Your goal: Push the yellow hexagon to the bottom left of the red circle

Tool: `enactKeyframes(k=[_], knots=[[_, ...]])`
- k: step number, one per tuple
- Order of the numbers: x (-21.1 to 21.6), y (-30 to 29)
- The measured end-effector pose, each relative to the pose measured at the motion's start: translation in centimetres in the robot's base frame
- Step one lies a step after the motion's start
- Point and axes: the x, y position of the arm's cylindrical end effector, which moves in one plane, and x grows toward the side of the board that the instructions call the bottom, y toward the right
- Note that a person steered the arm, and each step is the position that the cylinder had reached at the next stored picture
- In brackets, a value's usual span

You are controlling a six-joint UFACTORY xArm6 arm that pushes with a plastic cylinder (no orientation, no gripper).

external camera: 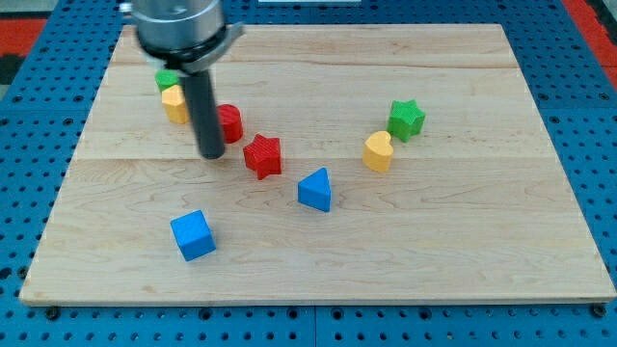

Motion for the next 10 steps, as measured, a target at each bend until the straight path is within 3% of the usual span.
enactKeyframes(k=[2, 3, 4, 5, 6, 7, 8, 9, 10], knots=[[8.1, -9.7], [13.6, -5.3], [13.1, 0.6], [8.7, 3.6], [7.7, 5.9], [8.3, -1.4], [-0.2, -7.9], [-6.8, -7.8], [-10.4, -6.9]])
